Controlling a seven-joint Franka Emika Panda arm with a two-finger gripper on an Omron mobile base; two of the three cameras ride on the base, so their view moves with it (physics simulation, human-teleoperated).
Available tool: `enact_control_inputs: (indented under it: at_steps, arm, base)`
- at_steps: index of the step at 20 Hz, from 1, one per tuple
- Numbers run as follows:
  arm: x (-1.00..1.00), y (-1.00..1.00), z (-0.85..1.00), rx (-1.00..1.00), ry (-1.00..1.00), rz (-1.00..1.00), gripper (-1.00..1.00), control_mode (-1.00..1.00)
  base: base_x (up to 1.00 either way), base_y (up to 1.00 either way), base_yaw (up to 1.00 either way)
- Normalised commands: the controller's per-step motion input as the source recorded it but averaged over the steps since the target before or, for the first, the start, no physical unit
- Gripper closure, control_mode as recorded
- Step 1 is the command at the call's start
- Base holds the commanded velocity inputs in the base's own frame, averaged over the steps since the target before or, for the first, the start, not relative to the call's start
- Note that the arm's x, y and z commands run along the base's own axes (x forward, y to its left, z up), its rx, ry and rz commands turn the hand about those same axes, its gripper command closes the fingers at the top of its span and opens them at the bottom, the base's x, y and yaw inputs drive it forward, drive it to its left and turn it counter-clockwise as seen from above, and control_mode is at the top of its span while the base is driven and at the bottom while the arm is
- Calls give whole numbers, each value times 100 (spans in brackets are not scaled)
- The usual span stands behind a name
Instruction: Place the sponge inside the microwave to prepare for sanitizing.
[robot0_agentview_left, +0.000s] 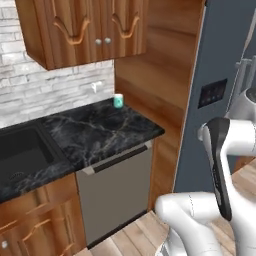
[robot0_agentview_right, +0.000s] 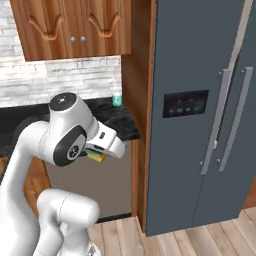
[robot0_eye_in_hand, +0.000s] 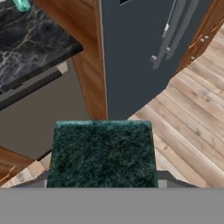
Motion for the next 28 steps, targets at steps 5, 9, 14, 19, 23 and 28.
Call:
enact_control_inputs:
  at_steps: [5,9,14,19,23,28]
  arm:
    - [0,0,0,0,0,0,100,100]
    - [0,0,0,0,0,0,100,100]
    - [0,0,0,0,0,0,100,100]
    - [0,0,0,0,0,0,100,100]
    - [0,0,0,0,0,0,100,100]
    - [0,0,0,0,0,0,100,100]
  base:
    - [0,-55,-47]
    - [0,-56,-50]
    - [0,-52,-48]
    - [0,-57,-45]
    - [0,-57,-47]
    - [0,-44,-49]
